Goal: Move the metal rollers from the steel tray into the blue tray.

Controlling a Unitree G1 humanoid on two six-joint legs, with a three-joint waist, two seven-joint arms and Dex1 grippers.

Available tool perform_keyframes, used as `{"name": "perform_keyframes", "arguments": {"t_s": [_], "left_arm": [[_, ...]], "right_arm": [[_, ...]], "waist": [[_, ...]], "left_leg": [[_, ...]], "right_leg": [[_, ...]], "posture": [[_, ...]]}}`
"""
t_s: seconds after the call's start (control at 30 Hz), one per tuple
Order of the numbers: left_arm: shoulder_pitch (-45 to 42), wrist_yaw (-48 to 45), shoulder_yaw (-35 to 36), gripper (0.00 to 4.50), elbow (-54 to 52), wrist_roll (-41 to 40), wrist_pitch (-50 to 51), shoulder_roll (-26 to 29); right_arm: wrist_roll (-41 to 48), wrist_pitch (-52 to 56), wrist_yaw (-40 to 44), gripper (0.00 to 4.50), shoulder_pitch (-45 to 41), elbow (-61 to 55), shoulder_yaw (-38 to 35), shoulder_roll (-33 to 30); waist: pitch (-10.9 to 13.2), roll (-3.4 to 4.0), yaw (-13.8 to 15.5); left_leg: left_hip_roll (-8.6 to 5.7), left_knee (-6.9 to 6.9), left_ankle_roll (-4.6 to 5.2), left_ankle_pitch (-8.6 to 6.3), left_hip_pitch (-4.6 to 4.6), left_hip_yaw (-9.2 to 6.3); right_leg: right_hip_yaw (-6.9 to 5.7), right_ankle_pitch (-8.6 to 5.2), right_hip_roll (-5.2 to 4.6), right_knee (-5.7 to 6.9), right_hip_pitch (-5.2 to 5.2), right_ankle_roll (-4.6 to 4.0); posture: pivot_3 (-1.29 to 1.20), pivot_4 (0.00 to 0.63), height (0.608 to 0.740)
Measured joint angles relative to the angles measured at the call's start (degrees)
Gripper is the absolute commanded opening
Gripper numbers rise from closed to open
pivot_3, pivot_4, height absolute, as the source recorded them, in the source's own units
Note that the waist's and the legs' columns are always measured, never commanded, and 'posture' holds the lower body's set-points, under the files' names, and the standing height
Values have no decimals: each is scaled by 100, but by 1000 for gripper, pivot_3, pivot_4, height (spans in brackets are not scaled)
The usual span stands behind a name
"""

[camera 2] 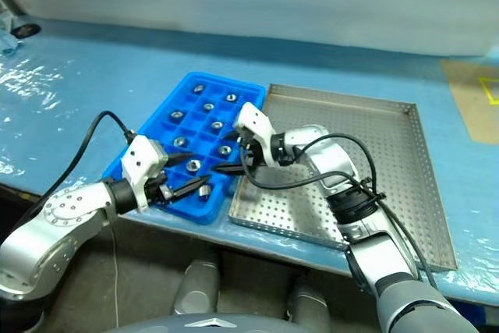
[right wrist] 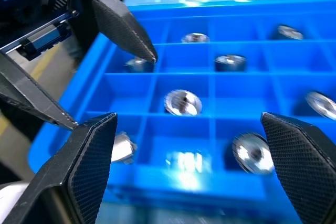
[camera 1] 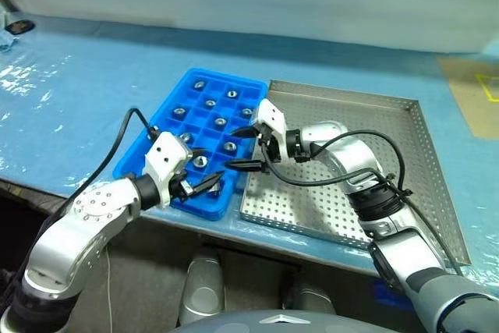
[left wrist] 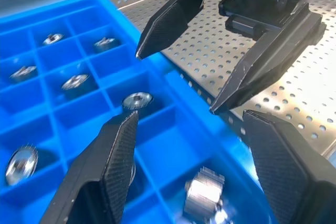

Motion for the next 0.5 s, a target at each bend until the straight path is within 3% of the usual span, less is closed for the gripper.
{"name": "perform_keyframes", "arguments": {"t_s": [0.3,0.5], "left_arm": [[-1178,-491,-607,3368,1827,616,-1175,-726],[-1612,-847,-813,3368,2706,849,-1785,-1150]], "right_arm": [[24,28,-952,4468,638,-574,-1002,-409],[84,121,-1388,4468,1083,-1009,-1444,-537]], "waist": [[-2,-3,-662],[-2,-3,-929]], "left_leg": [[-1,-4,-14,10,-2,2],[-2,-4,-10,7,8,9]], "right_leg": [[-2,18,2,-8,-1,-28],[0,19,2,-9,2,-29]], "posture": [[-48,150,740],[-114,150,740]]}}
